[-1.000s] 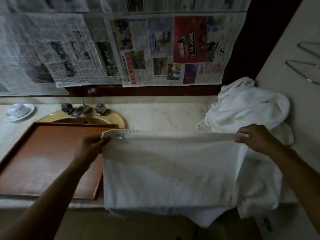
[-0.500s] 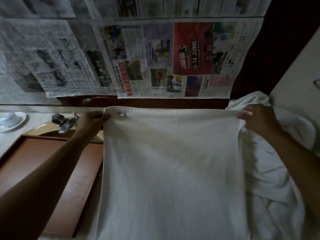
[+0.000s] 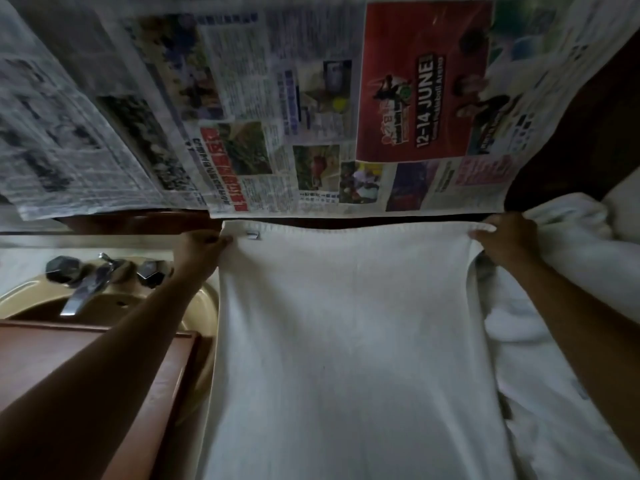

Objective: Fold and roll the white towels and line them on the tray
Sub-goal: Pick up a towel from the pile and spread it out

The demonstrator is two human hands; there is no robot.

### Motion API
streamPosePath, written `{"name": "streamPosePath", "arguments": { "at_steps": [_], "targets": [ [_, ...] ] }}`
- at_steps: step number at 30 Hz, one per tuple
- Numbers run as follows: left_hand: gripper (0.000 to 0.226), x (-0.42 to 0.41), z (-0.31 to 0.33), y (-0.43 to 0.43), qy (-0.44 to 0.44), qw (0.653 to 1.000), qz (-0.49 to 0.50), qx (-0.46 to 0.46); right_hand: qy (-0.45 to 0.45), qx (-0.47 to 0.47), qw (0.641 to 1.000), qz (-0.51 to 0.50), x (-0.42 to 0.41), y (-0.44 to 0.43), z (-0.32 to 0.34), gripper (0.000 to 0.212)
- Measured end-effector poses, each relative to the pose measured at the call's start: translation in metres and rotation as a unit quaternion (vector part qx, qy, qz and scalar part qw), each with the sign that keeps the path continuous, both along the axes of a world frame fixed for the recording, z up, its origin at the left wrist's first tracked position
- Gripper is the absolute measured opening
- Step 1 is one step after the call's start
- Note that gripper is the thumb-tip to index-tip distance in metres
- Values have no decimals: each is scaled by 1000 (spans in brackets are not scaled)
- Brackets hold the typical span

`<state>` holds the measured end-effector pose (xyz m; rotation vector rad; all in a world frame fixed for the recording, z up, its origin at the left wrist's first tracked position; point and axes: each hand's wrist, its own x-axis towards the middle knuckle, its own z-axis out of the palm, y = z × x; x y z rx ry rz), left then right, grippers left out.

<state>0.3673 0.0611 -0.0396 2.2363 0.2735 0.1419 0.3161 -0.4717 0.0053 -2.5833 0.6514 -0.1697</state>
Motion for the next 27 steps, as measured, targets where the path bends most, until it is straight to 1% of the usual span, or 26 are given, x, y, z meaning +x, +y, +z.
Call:
{"name": "streamPosePath", "arguments": {
  "at_steps": [2,4,6,7,9,10,11,13,15,16,18,21,25,27],
  "targets": [
    [15,4,-22,-4,28,999,19,22,26,25,999,-17,5,4,-21,32],
    [18,1,-37,-14,42,996,43,64,39,51,997,-35,6,9,-42,35],
    [29,-12,-50,-27,30,993,54,98,21,21,999,-36,0,19,-59,38],
    [35,-24,-56,-37,13,993,35,109,-9,-9,1000,-23,-6,27,-70,39],
    [45,-55,-72,-63,-28,988,-57,141,-85,-48,995,26,-23,54,-90,45],
    [49,-70,-80,-79,-32,981,-108,159,-96,-52,992,57,-34,74,-99,52],
    [54,-83,-87,-96,-24,972,-152,176,-88,-55,991,89,-45,94,-112,58],
    [61,-101,-103,-127,8,948,-237,211,-60,-66,983,162,-65,134,-142,61],
    [64,-106,-119,-146,29,924,-287,250,-32,-89,968,234,-81,167,-166,61],
    [64,-104,-124,-147,29,917,-295,269,-22,-105,961,255,-85,175,-173,61],
    [66,-91,-135,-137,15,908,-295,297,-12,-129,953,273,-81,168,-180,60],
    [65,-64,-138,-106,10,917,-261,303,-1,-162,957,239,-60,123,-181,60],
    [66,-41,-142,-66,35,919,-210,331,54,-100,978,177,-33,80,-175,62],
    [68,-34,-143,-57,43,920,-206,331,57,-135,976,161,-28,79,-176,64]
  ]
}}
